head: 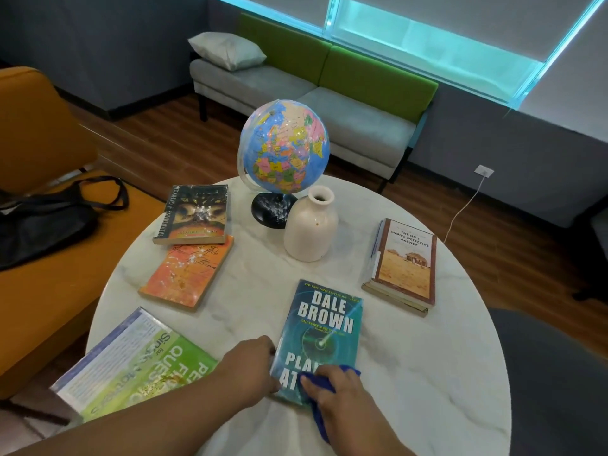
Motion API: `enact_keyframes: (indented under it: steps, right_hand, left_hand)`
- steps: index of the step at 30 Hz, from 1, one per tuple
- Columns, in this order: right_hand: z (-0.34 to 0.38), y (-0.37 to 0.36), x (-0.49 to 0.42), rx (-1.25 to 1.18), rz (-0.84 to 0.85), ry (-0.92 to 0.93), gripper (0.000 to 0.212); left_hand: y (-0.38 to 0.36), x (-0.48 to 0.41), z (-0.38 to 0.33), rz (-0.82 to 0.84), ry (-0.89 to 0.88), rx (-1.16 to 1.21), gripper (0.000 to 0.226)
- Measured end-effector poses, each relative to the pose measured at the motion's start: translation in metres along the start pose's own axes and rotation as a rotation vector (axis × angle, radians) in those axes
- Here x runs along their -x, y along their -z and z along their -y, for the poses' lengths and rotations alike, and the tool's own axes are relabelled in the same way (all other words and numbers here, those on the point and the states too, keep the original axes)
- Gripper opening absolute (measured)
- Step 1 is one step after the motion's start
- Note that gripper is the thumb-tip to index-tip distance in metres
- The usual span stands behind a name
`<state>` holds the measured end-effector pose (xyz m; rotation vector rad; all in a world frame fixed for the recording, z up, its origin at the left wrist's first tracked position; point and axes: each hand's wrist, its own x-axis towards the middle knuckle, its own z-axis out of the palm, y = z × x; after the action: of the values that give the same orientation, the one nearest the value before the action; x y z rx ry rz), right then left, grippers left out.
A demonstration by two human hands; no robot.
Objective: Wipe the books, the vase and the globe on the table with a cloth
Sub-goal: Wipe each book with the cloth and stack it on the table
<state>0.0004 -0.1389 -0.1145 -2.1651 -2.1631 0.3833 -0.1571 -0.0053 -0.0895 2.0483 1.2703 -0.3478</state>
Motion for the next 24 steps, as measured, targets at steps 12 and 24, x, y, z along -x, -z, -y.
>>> enact_keyframes:
  steps: [12,24]
  right_hand:
    - [-0.012,0.029,-0.036,-0.546,-0.240,-0.545,0.027]
    - [0.017,0.082,-0.040,-0.384,-0.431,-0.037,0.035]
  left_hand:
    - [0.000,0.009,-0.031,0.295,0.164,0.786,0.034]
    - [0.024,0.027,-0.040,-0.285,-0.200,0.190,0.004]
